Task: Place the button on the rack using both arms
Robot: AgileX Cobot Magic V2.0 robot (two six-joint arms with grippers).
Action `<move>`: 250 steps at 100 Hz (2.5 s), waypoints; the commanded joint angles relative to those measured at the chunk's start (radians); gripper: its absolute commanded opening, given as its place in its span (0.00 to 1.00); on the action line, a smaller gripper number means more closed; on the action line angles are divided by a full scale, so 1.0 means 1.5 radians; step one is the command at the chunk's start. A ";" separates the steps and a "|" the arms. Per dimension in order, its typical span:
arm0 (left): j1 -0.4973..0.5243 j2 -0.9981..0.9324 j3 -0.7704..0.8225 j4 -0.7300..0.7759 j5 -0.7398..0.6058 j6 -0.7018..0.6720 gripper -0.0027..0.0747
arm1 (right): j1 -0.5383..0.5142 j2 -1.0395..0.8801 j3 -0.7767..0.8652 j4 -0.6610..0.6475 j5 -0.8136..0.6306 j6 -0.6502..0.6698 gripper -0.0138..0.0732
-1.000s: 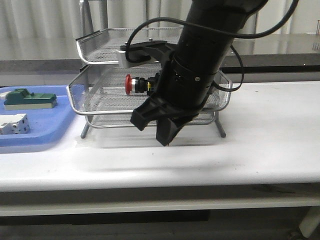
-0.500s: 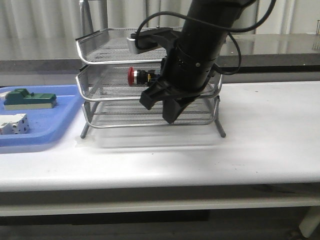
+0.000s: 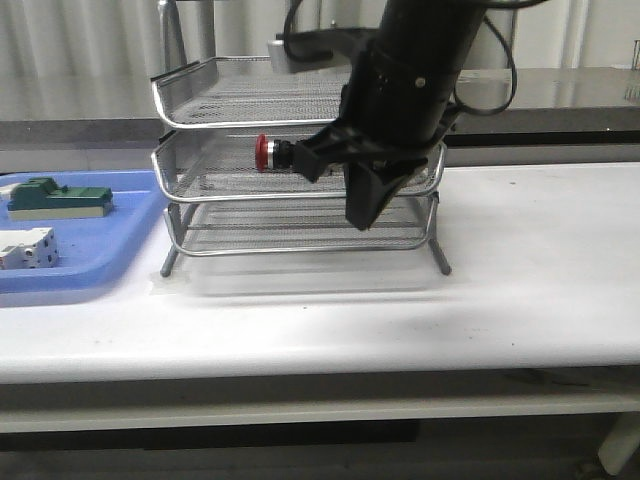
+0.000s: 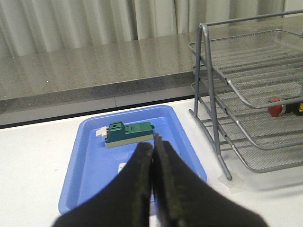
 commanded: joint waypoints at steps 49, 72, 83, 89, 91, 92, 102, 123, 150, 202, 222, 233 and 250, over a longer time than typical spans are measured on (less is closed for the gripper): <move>-0.001 0.003 -0.019 -0.004 -0.052 -0.006 0.04 | -0.134 -0.298 0.139 -0.079 -0.032 0.112 0.08; -0.001 0.003 -0.019 -0.004 -0.052 -0.006 0.04 | -0.190 -0.441 0.242 -0.153 -0.083 0.190 0.08; -0.001 0.003 -0.019 -0.004 -0.052 -0.006 0.04 | -0.213 -0.507 0.289 -0.195 -0.098 0.233 0.08; -0.001 0.003 -0.019 -0.004 -0.052 -0.006 0.04 | -0.226 -0.544 0.315 -0.215 -0.105 0.255 0.08; -0.001 0.003 -0.019 -0.004 -0.052 -0.006 0.04 | -0.229 -0.557 0.321 -0.220 -0.105 0.262 0.08; -0.001 0.003 -0.019 -0.004 -0.052 -0.006 0.04 | -0.231 -0.565 0.328 -0.225 -0.107 0.267 0.08; -0.001 0.003 -0.019 -0.004 -0.052 -0.006 0.04 | -0.242 -0.625 0.371 -0.240 -0.119 0.291 0.08; -0.001 0.003 -0.019 -0.004 -0.052 -0.006 0.04 | -0.245 -0.750 0.468 -0.248 -0.171 0.302 0.08; -0.001 0.003 -0.019 -0.004 -0.052 -0.006 0.04 | -0.245 -0.912 0.565 -0.248 -0.189 0.324 0.08; -0.001 0.003 -0.019 -0.004 -0.052 -0.006 0.04 | -0.245 -0.998 0.586 -0.248 -0.186 0.324 0.08; -0.001 0.003 -0.019 -0.004 -0.052 -0.006 0.04 | -0.245 -0.998 0.586 -0.248 -0.186 0.324 0.08; -0.001 0.003 -0.019 -0.004 -0.052 -0.006 0.04 | -0.245 -0.998 0.586 -0.248 -0.186 0.324 0.08; -0.001 0.003 -0.019 -0.004 -0.052 -0.006 0.04 | -0.245 -0.998 0.586 -0.248 -0.186 0.324 0.08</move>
